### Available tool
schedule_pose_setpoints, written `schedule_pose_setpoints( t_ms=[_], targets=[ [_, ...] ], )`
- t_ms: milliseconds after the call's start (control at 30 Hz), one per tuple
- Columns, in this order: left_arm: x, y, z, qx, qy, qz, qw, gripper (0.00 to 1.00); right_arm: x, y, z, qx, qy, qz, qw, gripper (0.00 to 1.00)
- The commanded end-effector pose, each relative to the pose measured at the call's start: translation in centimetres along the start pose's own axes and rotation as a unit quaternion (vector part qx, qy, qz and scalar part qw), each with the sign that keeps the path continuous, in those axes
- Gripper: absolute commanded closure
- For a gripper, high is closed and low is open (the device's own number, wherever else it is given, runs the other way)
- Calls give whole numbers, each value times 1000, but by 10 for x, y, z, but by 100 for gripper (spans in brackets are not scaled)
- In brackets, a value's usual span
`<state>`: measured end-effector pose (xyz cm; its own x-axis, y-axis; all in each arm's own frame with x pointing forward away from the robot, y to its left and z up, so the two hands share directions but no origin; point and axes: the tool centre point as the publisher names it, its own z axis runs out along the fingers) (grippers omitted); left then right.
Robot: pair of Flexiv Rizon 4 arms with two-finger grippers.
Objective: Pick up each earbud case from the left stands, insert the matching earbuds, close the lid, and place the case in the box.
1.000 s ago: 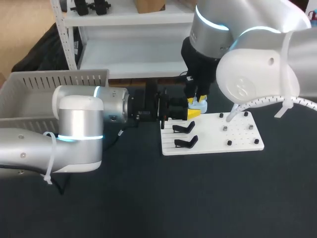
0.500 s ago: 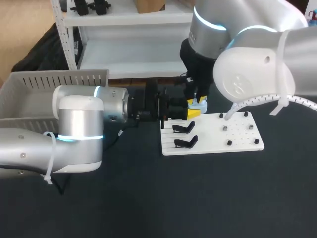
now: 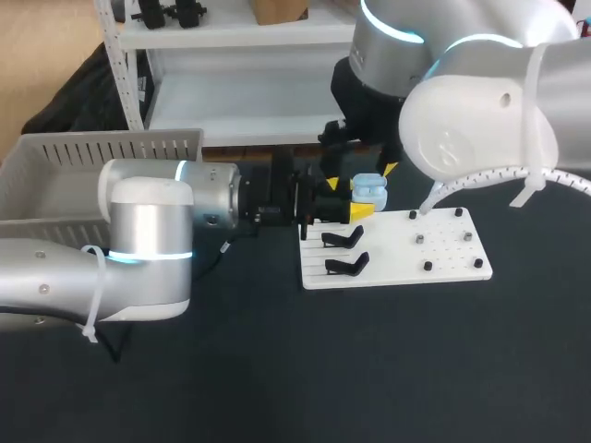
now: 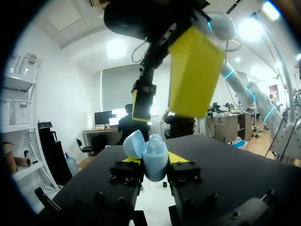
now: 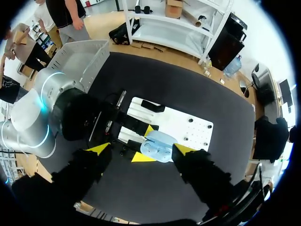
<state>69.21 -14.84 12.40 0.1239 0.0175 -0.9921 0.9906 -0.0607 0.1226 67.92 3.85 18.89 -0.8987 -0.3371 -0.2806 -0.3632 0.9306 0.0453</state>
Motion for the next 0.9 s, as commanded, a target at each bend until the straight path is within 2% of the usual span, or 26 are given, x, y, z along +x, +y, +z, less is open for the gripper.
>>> schedule_pose_setpoints(
  t_ms=[33, 67, 367, 500, 700, 900],
  targets=[
    [1, 0, 0, 0, -1, 1, 1000, 100, 1, -11, -9, 9, -14, 12, 1000, 2],
    [1, 0, 0, 0, -1, 1, 1000, 100, -3, -18, -8, 16, -13, 23, 1000, 0],
    [1, 0, 0, 0, -1, 1, 1000, 100, -37, -68, 6, 54, -16, 97, 994, 0],
    [1, 0, 0, 0, -1, 1, 1000, 100, -45, -81, 10, 61, -15, 114, 992, 0],
    [1, 0, 0, 0, -1, 1, 1000, 100, -46, -89, 19, 66, -1, 124, 990, 0],
    [1, 0, 0, 0, -1, 1, 1000, 100, -34, -90, 34, 65, 25, 124, 990, 0]
  ],
)
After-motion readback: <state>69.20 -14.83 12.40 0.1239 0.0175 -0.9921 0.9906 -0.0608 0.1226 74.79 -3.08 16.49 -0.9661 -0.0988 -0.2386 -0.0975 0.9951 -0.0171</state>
